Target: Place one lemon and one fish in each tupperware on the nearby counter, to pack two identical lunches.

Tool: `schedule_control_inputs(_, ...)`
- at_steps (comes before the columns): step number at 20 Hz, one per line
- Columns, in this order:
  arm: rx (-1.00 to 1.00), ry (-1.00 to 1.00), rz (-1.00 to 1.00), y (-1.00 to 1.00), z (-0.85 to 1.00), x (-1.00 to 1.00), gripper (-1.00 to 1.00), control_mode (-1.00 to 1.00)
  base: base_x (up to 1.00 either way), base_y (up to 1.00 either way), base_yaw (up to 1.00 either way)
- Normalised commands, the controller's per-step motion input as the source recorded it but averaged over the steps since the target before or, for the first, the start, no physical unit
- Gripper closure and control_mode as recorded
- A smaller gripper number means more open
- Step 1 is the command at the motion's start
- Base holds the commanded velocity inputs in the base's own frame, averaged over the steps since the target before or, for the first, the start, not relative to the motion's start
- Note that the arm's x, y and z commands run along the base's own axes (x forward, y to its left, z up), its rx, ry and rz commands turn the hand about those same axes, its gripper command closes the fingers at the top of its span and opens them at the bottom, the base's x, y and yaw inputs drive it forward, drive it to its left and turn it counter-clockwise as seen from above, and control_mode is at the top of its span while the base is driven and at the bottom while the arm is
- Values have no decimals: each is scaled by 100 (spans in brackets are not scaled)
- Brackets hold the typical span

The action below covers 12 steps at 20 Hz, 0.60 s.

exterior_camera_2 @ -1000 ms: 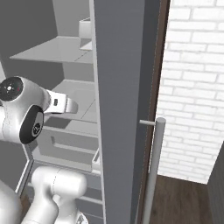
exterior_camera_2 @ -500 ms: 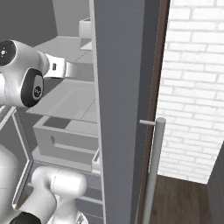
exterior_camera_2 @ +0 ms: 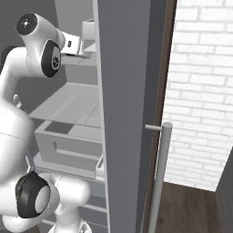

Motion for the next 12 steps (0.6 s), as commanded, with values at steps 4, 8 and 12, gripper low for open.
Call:
schedule_control_inputs(4,0,-1,0,-2,-22,100,-100,-100,0,0,0)
schedule_control_inputs(8,0,-15,0,-16,-24,98,-100,-100,0,0,0)
schedule_control_inputs(12,4,0,0,-58,25,61,-100,-100,0,0,0)
